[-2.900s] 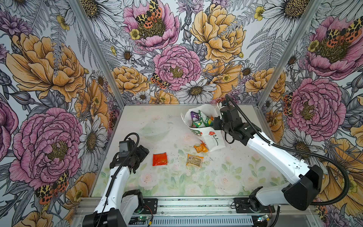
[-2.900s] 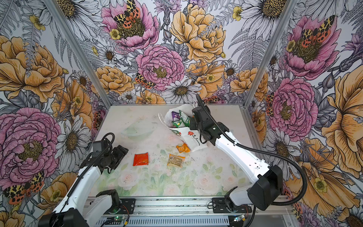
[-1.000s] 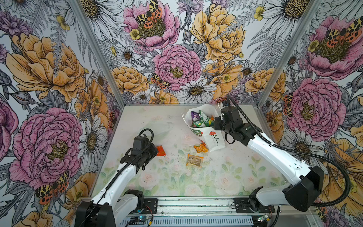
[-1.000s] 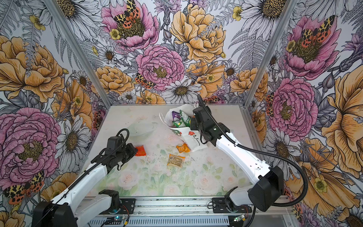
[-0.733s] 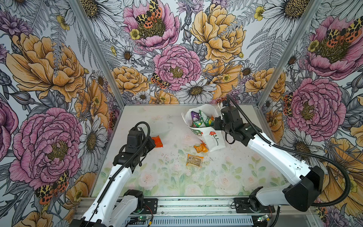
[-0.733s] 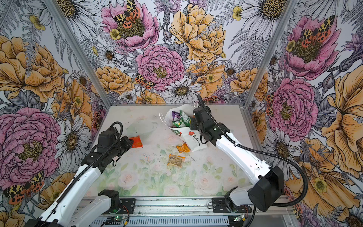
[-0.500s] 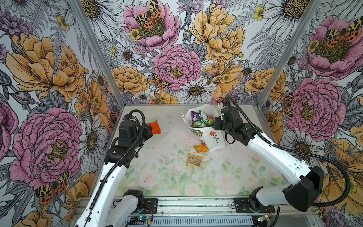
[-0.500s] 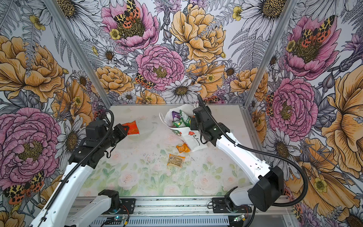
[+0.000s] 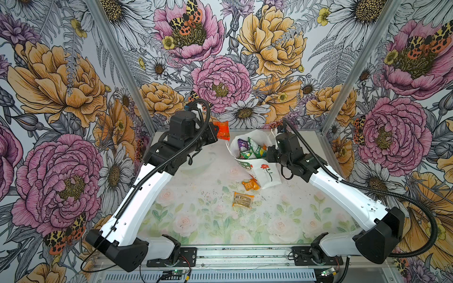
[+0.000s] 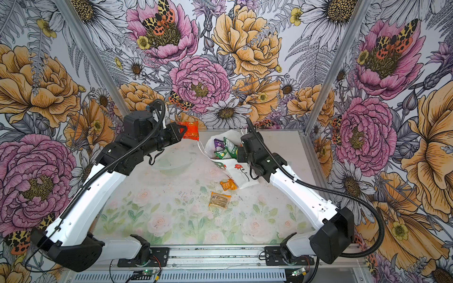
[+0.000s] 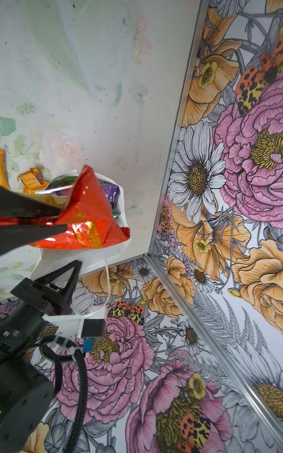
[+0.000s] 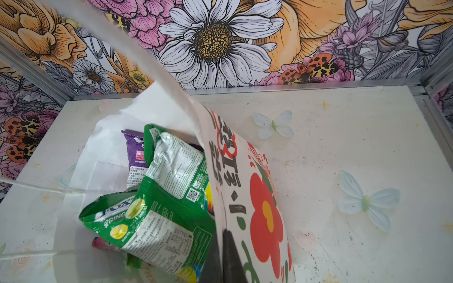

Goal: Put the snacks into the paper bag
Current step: 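Lift the red packet with the left gripper toward the paper bag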

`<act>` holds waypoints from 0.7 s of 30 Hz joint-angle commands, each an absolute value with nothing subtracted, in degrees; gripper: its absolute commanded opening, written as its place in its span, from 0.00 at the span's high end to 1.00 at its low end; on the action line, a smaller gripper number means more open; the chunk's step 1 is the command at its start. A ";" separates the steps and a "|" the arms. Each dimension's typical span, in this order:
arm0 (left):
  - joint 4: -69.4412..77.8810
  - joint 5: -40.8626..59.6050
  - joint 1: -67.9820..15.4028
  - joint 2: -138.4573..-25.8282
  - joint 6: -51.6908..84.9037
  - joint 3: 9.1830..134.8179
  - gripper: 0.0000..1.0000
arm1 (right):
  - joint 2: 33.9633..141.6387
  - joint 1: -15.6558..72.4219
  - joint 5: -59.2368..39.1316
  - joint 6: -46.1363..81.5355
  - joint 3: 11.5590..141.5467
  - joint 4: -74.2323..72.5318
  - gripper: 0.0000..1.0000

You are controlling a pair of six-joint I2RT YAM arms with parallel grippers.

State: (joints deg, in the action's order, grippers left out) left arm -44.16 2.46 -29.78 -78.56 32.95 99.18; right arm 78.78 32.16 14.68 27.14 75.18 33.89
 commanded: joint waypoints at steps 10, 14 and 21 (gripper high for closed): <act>-53.31 -0.90 -35.54 -93.26 31.19 115.06 0.94 | 77.10 32.94 13.86 27.55 77.34 33.75 1.00; -53.82 -0.70 -36.88 -97.10 31.97 117.66 0.94 | 77.31 33.05 13.80 27.69 77.31 33.75 1.00; -54.59 -0.35 -38.65 -103.72 33.06 121.66 0.94 | 77.13 33.23 13.80 27.77 77.19 33.75 1.00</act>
State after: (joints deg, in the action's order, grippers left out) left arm -53.84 0.40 -38.15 -102.48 31.81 119.63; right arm 78.76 32.71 14.46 27.16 75.26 33.93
